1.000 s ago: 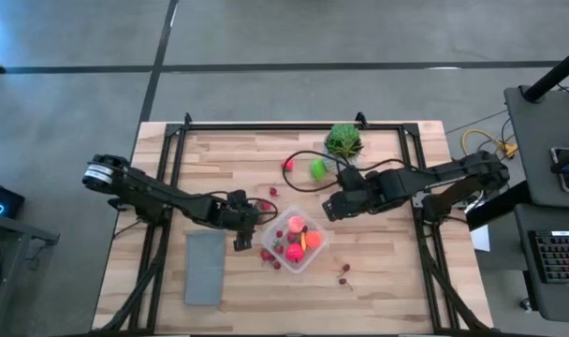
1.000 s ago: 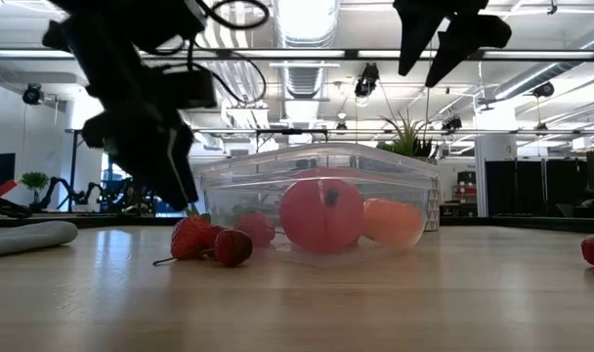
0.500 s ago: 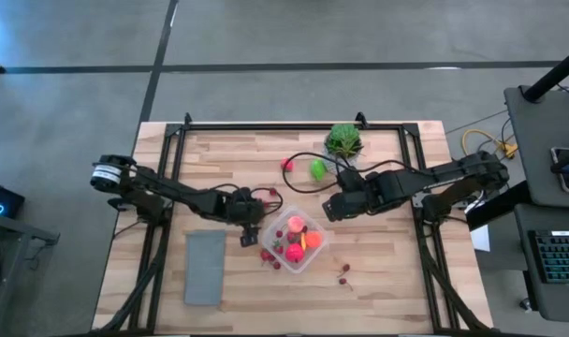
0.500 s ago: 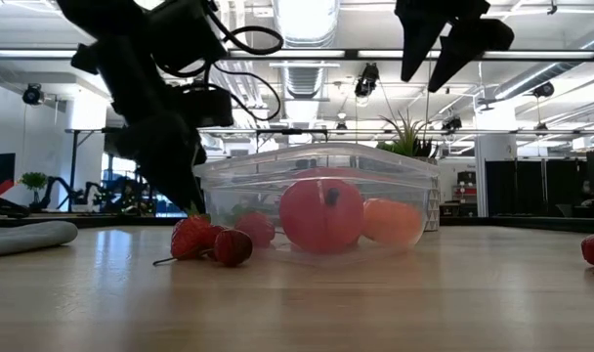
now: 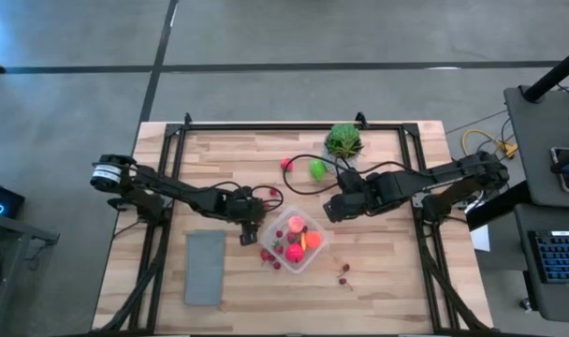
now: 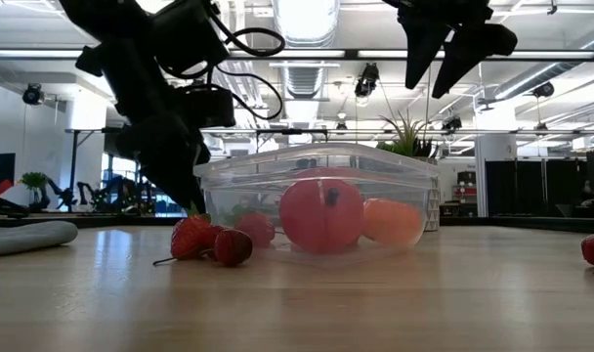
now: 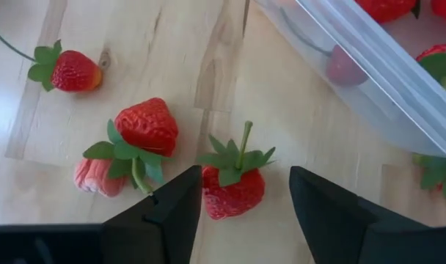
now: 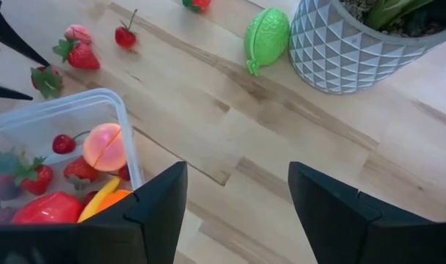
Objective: Pick and placing Produce into tupperware
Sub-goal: Put the red strawberry into the transparent bin
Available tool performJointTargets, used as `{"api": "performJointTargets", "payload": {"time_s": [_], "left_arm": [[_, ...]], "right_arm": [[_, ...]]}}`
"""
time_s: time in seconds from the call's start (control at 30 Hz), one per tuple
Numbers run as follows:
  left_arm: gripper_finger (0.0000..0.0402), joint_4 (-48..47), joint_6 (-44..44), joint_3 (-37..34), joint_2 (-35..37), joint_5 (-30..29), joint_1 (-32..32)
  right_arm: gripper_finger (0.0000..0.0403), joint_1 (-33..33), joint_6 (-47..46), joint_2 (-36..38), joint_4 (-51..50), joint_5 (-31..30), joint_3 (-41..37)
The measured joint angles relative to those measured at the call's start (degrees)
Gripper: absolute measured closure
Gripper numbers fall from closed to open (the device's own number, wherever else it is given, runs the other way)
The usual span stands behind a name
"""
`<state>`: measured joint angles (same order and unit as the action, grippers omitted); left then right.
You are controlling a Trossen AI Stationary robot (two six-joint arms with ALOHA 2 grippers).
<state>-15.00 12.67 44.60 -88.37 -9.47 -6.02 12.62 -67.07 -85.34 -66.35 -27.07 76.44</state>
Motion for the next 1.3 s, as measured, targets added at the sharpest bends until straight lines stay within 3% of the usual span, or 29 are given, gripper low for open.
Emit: {"api": "performJointTargets", "payload": {"time_s": [1.17, 1.3], "left_arm": [[0.0211, 0.8, 0.1, 0.0, -2.7, 1.8, 0.4], [0.0226, 0.6, 0.1, 0.0, -2.6, 1.8, 0.4]], "right_arm": [[0.0174, -0.3, 0.0, 0.0, -0.7, 0.0, -0.5], [0.0175, -0.3, 0.0, 0.0, -0.7, 0.1, -0.5]]}}
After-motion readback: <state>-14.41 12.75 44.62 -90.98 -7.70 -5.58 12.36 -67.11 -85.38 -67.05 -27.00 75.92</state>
